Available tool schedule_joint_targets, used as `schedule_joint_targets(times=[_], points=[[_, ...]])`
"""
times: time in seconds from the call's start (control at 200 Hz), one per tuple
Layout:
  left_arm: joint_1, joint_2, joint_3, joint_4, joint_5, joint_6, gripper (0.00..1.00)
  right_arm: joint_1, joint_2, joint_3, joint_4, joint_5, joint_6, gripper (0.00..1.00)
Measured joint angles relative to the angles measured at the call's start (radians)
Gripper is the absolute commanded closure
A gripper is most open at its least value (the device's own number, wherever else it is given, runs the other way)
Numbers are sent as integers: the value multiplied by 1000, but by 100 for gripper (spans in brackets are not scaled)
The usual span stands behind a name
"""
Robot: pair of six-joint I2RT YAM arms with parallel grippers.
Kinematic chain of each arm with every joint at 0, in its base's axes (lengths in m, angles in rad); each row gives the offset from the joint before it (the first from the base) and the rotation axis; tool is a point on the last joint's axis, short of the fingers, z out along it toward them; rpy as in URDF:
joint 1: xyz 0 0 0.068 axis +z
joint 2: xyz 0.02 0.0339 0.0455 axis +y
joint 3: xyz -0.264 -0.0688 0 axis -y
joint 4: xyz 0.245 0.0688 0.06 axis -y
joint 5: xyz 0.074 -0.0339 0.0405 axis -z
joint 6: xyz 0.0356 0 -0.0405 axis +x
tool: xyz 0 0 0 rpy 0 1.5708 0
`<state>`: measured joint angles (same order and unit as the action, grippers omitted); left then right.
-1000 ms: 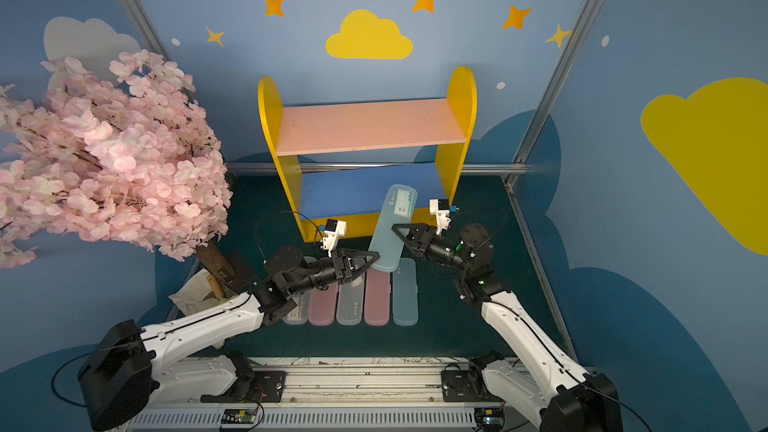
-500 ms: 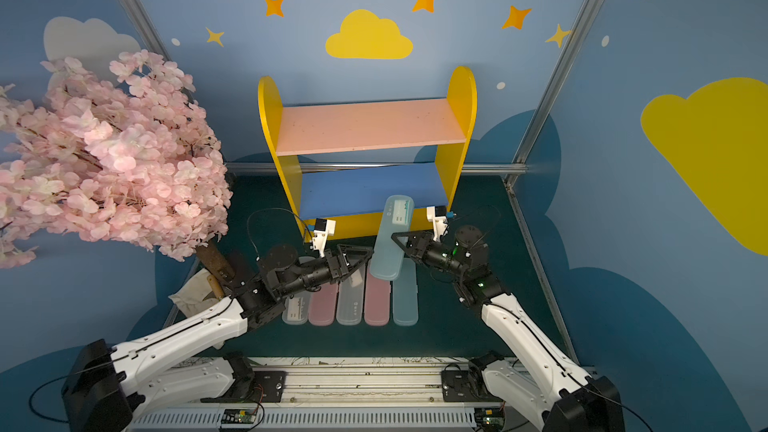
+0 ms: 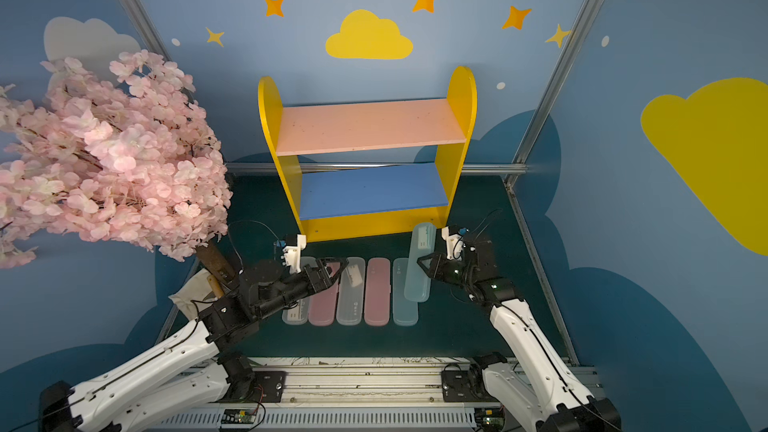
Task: Remove the pencil cases from the shelf
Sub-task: Place the pencil case at the center of the board.
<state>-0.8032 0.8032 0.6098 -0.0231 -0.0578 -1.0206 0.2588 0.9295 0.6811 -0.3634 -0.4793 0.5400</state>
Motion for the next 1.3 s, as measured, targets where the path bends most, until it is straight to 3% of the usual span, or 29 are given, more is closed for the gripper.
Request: schedule_joint_targets(times=[0.43,0.836,1.301], points=[[0,-20,-19,-29,-45,19,0,-61,103,-64,-140,9,-159,88],[5,-61,-47,-31,-56,19,0,-72,378,38,-194,-22,-313,89],[16,-69,-47,-29,-70,19,0,-87,423,37,-148,-22,-304,88]])
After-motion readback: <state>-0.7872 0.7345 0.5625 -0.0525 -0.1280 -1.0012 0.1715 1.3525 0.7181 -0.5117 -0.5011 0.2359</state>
